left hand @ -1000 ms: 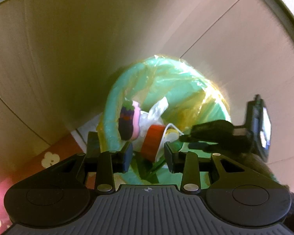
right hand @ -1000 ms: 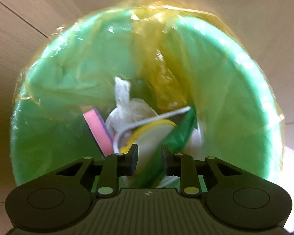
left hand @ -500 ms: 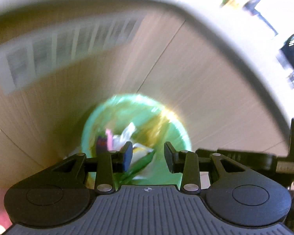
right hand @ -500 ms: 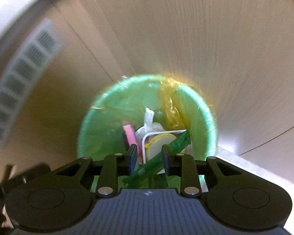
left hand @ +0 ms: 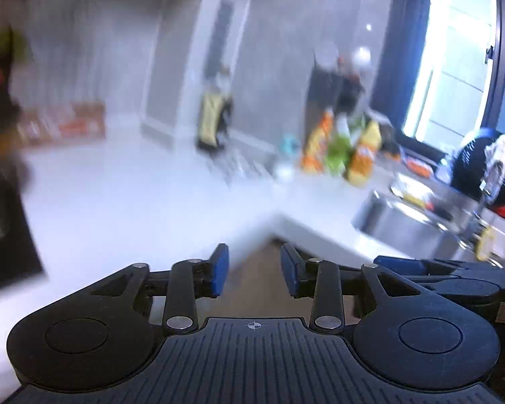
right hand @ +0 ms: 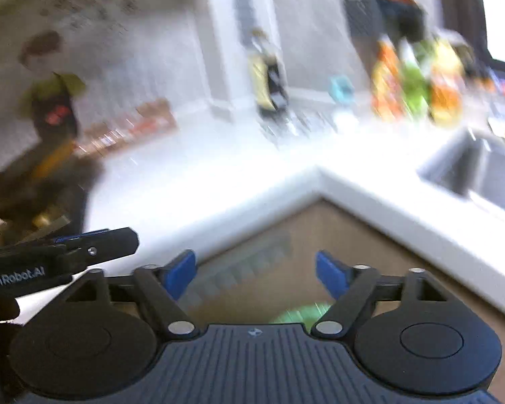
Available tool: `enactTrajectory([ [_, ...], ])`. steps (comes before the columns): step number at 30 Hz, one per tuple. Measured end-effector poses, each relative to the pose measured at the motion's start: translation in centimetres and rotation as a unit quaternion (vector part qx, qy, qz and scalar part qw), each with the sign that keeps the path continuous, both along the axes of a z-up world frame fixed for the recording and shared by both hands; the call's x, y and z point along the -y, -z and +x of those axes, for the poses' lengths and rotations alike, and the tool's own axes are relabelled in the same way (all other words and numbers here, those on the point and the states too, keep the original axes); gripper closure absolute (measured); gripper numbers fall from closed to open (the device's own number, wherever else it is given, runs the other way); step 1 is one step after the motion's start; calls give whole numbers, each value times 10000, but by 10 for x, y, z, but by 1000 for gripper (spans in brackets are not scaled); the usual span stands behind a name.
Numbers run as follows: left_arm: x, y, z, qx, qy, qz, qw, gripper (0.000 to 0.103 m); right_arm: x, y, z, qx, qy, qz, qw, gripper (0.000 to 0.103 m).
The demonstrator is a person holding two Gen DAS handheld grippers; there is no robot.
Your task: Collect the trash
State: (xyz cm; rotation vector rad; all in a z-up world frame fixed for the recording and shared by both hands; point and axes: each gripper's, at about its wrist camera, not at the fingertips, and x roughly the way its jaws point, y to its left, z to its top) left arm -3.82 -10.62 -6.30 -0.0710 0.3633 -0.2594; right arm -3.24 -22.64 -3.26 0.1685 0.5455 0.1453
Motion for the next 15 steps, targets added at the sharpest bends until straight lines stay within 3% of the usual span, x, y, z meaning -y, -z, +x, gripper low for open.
enactTrajectory([
  [2, -2, -11, -5, 126, -101, 48, 9999, 89, -17, -17, 2, 361, -23, -137, 9993, 18],
  [5, -5, -19, -10, 160, -394, 77, 9991, 90, -39, -35, 5, 715, 26, -382, 9967, 16],
  [9, -8, -13, -9, 193, -1048, 453, 9933, 90, -54, -44, 13, 768, -163, -469, 9958, 16],
  [15, -19, -8, -9, -79, -1027, 368, 9940, 90, -61, -35, 11, 589, -323, -187, 9976, 16],
])
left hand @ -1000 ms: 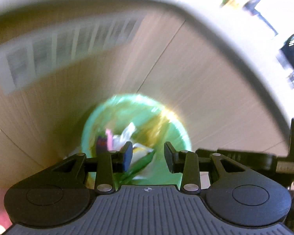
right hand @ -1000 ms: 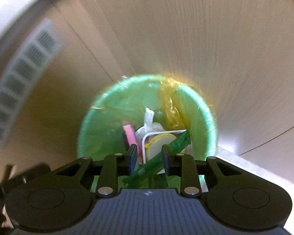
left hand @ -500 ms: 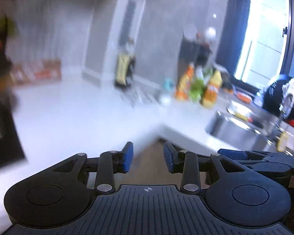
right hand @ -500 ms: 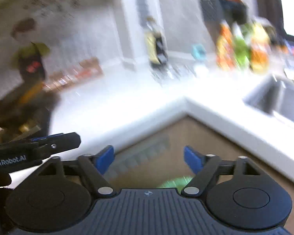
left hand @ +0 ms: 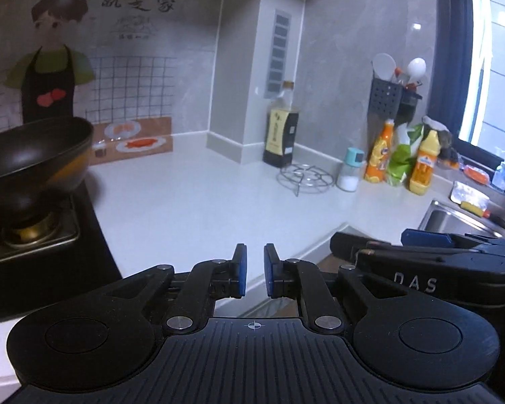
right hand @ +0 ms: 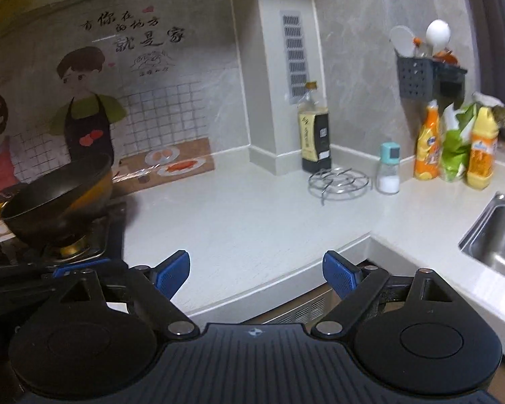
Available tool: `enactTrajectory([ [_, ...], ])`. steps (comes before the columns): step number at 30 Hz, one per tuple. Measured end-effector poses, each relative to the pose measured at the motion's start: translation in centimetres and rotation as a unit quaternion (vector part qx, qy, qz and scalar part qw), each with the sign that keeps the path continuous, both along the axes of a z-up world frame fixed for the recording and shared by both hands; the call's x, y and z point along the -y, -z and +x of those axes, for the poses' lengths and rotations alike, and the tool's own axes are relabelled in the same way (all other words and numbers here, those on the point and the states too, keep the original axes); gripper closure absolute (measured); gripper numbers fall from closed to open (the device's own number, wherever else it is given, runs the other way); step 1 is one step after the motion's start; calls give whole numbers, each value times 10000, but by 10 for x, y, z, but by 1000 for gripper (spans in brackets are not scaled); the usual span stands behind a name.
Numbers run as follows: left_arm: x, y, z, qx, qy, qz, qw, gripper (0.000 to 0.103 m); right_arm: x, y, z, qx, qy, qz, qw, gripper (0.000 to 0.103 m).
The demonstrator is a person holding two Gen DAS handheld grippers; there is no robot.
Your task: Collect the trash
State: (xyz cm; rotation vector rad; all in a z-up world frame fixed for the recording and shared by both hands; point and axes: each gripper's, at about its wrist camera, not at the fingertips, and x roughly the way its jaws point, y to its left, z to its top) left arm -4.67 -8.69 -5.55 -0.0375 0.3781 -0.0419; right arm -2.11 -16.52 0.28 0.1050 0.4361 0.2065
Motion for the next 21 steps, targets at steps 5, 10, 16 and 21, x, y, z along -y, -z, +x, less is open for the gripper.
enactTrajectory([
  [5, -5, 0, -4, 24, -35, -41, 10000, 90, -7, 5, -4, -53, 17, -61, 10000, 16],
  [10, -5, -1, -6, 32, -55, -56, 10000, 90, -6, 5, -5, -69, 45, -111, 9999, 16],
  [16, -6, 0, -8, 17, -94, -45, 9999, 90, -7, 5, -7, -53, -39, -92, 9999, 16],
  [21, -5, 0, -10, 57, -104, -19, 9999, 90, -9, 5, -8, -48, -63, -123, 9999, 16],
])
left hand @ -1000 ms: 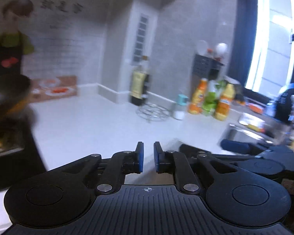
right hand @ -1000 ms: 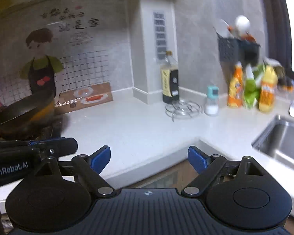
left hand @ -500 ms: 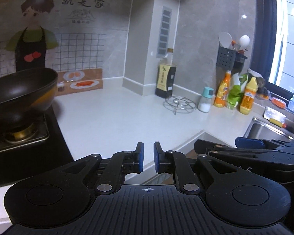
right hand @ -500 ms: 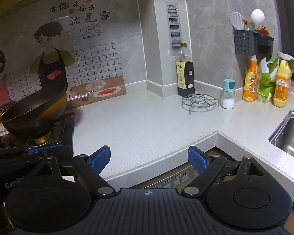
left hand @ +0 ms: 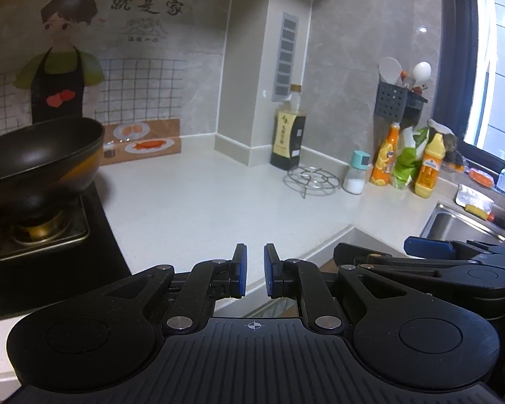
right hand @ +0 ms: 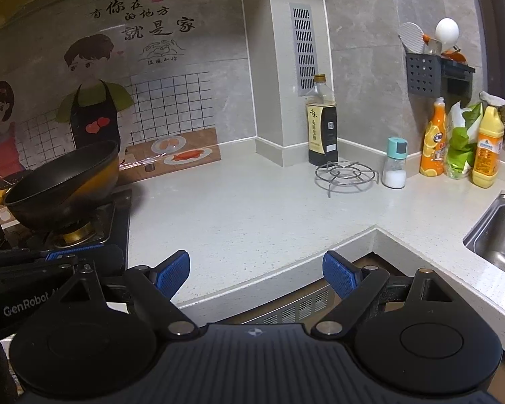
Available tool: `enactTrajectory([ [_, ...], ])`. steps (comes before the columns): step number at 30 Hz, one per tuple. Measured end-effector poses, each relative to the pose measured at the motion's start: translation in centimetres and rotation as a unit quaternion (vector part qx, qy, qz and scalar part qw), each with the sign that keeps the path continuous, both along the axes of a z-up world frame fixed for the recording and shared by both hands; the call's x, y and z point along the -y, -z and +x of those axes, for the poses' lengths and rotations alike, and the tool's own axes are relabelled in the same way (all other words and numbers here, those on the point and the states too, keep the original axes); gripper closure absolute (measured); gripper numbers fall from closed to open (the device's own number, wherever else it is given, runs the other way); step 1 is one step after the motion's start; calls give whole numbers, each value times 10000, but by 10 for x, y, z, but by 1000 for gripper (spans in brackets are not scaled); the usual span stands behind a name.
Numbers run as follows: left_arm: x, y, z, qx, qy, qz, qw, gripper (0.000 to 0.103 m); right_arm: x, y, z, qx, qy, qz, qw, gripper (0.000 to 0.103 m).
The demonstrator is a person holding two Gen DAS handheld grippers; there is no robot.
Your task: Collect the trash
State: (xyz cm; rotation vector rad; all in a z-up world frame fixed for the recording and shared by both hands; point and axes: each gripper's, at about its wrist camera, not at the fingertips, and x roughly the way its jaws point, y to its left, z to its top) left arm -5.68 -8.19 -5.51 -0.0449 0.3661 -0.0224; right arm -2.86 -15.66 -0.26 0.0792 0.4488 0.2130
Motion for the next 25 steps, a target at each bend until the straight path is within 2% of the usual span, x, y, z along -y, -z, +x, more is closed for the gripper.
enactTrajectory([
  [15, -3, 7, 13, -207, 18, -44, 9998, 90, 4, 5, 6, -107, 48, 1, 9999, 16],
  [23, -23, 22, 46, -602, -152, -130, 9980, 90, -8, 17, 24, -188, -6, -216, 9996, 16],
  [25, -38, 28, 59, -770, -302, -275, 9962, 89, -12, 20, 40, -162, -68, -361, 9992, 16],
])
